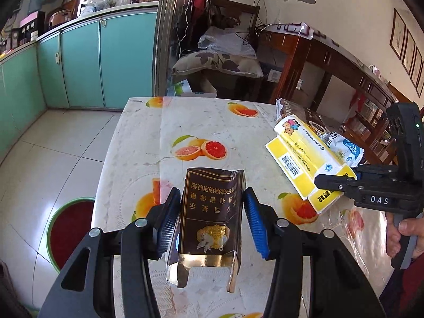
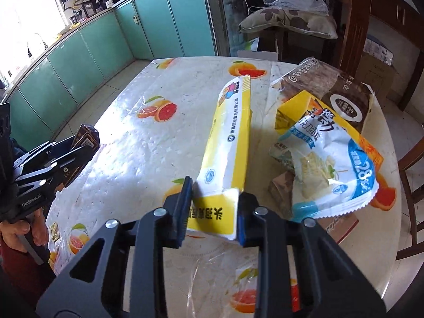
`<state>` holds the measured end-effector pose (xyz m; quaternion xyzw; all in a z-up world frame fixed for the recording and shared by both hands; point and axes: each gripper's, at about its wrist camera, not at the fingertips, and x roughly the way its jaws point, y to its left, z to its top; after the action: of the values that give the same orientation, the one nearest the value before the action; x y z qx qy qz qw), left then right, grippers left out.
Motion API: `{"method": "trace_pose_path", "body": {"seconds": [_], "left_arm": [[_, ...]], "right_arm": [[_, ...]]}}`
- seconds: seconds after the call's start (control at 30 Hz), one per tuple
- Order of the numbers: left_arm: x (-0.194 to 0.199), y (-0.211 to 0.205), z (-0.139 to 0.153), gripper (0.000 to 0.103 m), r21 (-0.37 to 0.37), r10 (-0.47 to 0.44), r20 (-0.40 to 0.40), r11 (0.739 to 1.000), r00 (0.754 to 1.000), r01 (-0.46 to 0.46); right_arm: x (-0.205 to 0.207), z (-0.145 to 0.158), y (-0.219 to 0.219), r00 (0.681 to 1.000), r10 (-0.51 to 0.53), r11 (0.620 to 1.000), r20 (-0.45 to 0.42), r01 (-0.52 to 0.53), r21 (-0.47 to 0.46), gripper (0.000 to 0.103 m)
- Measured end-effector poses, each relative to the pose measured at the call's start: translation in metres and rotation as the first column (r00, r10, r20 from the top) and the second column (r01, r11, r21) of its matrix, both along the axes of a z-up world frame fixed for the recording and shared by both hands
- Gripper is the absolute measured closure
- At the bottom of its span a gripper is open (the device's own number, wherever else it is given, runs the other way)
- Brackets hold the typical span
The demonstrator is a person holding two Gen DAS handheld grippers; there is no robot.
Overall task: Collect trash
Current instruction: 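Carry the cigarette box and yellow carton over the red bucket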
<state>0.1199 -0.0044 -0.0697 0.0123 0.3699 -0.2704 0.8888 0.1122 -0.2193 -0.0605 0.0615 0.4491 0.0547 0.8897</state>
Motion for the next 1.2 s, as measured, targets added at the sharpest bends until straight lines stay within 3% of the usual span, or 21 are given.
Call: {"method": "trace_pose_path", "body": {"seconds": [0.43, 0.73, 1.2], "left_arm": [[-0.003, 0.018, 0.003, 0.056, -0.044, 0.008, 0.001, 0.999, 1.0, -0.008], [0.001, 0.039, 0.006, 0.056, -0.066, 0.063, 0.011, 0.996, 0.998, -0.062], [0.017, 0.092, -0.011, 0.056, -0.098, 0.143, -0.041, 0.984, 0.989, -0.146]], "right_arm": [[-0.03, 0.032, 0.025, 0.992, -0.031, 0.999, 0.121, 0.027, 0.037, 0.075], [-0.026, 0.036, 0.052, 0.99, -0.005, 0.999, 0.141, 0.001, 0.034, 0.075], [-0.007, 0.033, 0.105, 0.985, 0.087, 0.995, 0.147, -0.093, 0.036, 0.075]]}}
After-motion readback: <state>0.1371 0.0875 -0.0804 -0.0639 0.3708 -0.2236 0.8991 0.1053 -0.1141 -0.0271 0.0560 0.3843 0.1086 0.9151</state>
